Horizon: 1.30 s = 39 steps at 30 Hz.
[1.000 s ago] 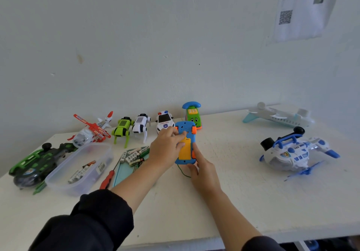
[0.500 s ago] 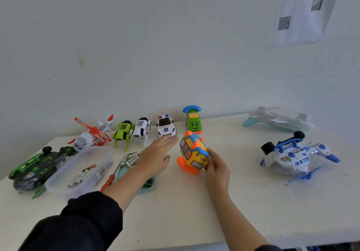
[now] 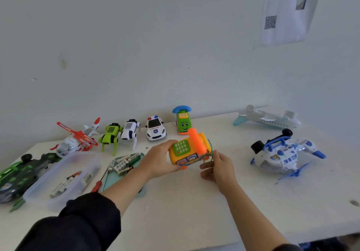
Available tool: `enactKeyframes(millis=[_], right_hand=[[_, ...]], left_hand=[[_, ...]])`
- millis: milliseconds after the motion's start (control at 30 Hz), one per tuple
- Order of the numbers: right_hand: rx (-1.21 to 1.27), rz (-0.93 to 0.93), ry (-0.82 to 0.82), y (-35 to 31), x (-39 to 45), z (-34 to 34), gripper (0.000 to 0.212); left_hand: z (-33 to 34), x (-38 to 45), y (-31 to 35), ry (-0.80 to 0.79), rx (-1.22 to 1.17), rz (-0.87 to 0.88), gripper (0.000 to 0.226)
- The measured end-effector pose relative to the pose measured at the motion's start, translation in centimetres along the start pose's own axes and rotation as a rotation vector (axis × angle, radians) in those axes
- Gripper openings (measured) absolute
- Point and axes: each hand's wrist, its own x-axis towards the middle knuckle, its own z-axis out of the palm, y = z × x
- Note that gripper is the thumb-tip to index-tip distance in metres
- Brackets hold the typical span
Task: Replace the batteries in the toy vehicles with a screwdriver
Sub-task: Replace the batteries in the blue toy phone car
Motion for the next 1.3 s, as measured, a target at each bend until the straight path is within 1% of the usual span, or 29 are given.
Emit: enactKeyframes(millis=[67,133,200,267,300,333,400,433,533,667,767,967,1100,1233,1300], right_hand=[[-0.267,-0.142,0.130,-0.4,1.4,-0.9,0.031],[-0.598,-0.267,0.200,-0.8,2.8,-2.5,0.029],[-0.952,-0.254,0.184,-0.9,4.2,-4.0,0.037],[-1.255,-0.208,0.167,-0.9,5.8,-4.9,0.044],[-1.355,-0.190,0.167,-0.7,6.4,-5.0,0.047],[-1.400,-0.168,0.168,-0.7,7.3,-5.3,0.050],[-1.409,-0.121,0.162,-0.7,7.5,-5.1,0.054],[-1.413,-0.098,0.167,-0.7,8.2,-5.1,0.055],[-1.432,-0.060,0.192,-0.7,9.2,-5.0,0.057],[-1.408,-0.038,0.222,-0.7,10.2,-5.3,0.059],[-1.404,-0.013,0.246,-0.8,10.9,-5.3,0.059],[-1.396,-0.012,0.239,-0.6,11.2,-5.0,0.060],[-1.396,-0.015,0.230,-0.6,11.2,-5.1,0.059],[-1.398,-0.016,0.224,-0.8,11.2,-5.3,0.059],[-1.404,-0.013,0.219,-0.8,11.2,-5.3,0.059]], left_hand=[[0.2,0.8,0.8,0.039,-0.114,-0.091,0.065],[0.9,2.3,1.6,0.146,-0.193,-0.156,0.057],[1.7,3.9,2.5,0.229,-0.196,-0.193,0.049],[3.1,6.2,3.3,0.234,-0.122,-0.196,0.049],[3.8,7.3,3.8,0.217,-0.065,-0.198,0.052],[5.0,8.8,4.3,0.204,-0.015,-0.203,0.057],[6.1,10.2,4.8,0.192,0.059,-0.219,0.068],[7.0,11.4,4.9,0.182,0.091,-0.219,0.069],[9.2,13.8,4.5,0.137,0.217,-0.197,0.064],[11.3,16.7,4.1,0.144,0.309,-0.199,0.060],[11.9,18.9,4.0,0.123,0.370,-0.199,0.059],[12.2,21.5,4.2,0.124,0.470,-0.222,0.058],[12.2,22.9,4.4,0.102,0.462,-0.264,0.056],[11.6,22.9,4.4,0.099,0.460,-0.228,0.058],[11.2,22.4,4.4,0.096,0.454,-0.248,0.059]])
